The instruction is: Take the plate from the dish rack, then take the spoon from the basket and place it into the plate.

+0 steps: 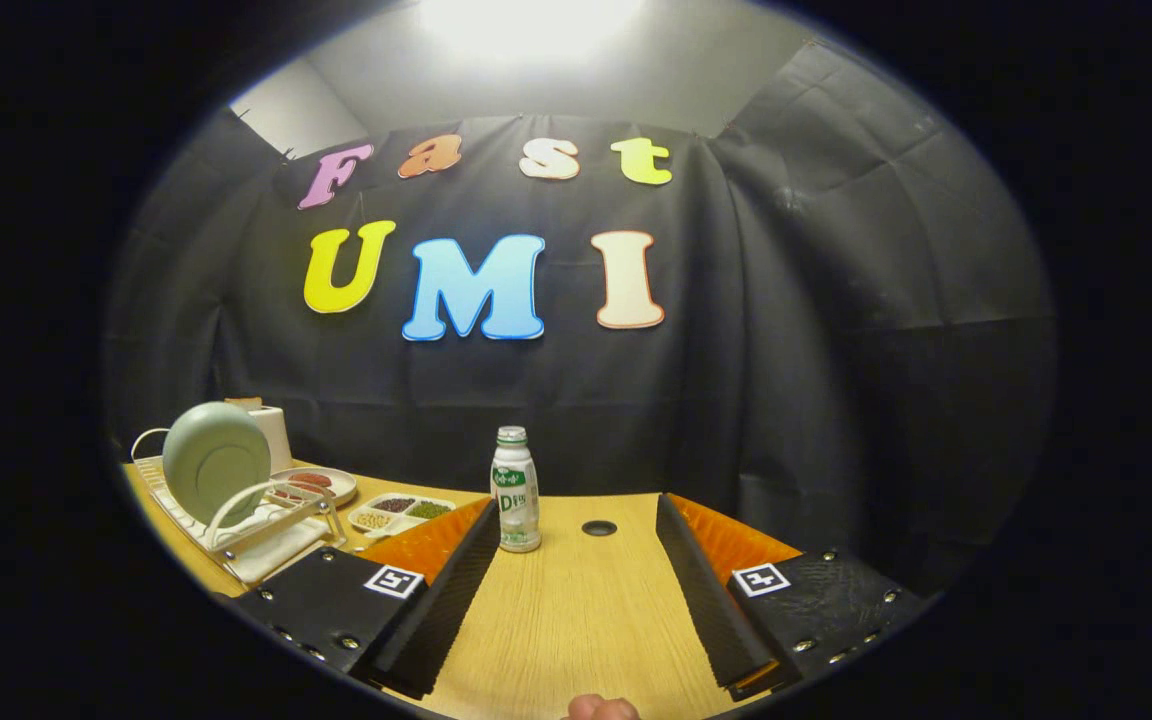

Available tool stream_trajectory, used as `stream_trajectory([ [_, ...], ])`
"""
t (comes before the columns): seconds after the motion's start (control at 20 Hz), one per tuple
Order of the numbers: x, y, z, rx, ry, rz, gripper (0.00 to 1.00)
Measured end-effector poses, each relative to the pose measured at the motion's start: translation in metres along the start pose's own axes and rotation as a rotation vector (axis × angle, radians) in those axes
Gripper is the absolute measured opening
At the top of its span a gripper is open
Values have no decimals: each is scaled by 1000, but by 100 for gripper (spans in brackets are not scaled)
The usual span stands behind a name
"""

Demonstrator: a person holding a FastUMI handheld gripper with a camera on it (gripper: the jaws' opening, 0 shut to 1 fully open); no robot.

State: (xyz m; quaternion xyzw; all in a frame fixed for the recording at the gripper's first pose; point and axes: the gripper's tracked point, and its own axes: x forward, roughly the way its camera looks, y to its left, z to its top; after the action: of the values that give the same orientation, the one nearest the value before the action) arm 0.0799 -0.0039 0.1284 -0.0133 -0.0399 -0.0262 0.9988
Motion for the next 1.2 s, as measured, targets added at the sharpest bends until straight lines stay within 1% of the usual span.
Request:
stream_trajectory([
  [0.15, -19, 17, 48, 32, 4, -16, 96],
  [0.25, -27, 23, 74, 16, 5, -53, 96],
  [0.4, -36, 50, 115, 22, 4, -84, 96],
  [0.5, -38, 76, 142, 16, -19, -81, 96],
  [0.65, -36, 116, 172, 6, -61, -48, 96],
  [0.8, -32, 152, 181, 29, -53, -2, 96],
  [1.05, -21, 190, 177, 86, 1, 39, 96],
  [1.15, -14, 198, 176, 90, 19, 42, 96],
  [1.2, -12, 201, 172, 84, 54, 37, 96],
])
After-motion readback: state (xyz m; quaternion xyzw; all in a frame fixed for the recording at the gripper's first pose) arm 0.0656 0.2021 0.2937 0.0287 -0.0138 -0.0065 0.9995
